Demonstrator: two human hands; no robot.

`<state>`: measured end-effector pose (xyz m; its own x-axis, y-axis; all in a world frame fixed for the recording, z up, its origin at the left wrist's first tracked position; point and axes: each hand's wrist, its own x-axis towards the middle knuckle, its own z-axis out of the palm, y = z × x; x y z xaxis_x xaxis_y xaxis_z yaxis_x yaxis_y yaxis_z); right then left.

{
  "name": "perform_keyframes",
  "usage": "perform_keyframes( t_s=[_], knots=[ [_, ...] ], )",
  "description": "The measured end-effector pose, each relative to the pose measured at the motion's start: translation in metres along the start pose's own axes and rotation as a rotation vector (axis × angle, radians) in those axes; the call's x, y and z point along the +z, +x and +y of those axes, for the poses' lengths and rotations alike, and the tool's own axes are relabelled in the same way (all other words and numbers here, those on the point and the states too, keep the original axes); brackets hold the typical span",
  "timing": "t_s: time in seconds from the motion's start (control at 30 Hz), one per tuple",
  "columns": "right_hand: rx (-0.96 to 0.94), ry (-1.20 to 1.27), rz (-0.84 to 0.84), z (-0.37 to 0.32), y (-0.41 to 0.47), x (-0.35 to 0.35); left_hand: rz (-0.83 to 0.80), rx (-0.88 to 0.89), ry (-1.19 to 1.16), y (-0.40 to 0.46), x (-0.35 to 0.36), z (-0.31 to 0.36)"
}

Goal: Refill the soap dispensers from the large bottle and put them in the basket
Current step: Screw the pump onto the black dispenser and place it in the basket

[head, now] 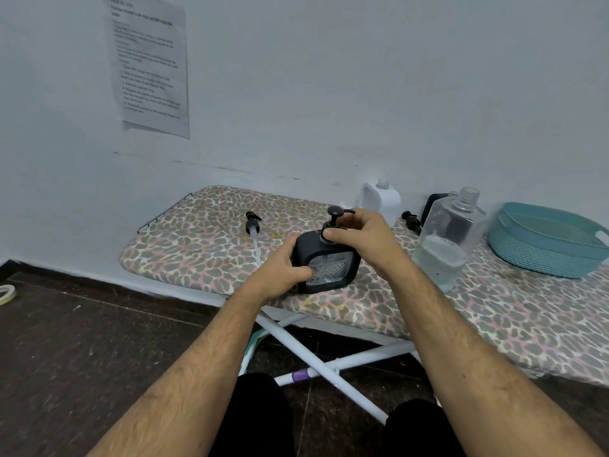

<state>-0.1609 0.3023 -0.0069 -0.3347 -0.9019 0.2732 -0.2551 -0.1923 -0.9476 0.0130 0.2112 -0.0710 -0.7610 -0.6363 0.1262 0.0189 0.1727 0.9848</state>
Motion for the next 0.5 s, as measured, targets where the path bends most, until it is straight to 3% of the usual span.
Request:
perform_keyframes(
  t_s=[0.5],
  knots=[
    [0.040, 0.039, -0.058, 0.0002, -0.0028, -0.0019, -0.008, -0.023, 0.015, 0.0007, -0.0012, 0.0018]
  ],
)
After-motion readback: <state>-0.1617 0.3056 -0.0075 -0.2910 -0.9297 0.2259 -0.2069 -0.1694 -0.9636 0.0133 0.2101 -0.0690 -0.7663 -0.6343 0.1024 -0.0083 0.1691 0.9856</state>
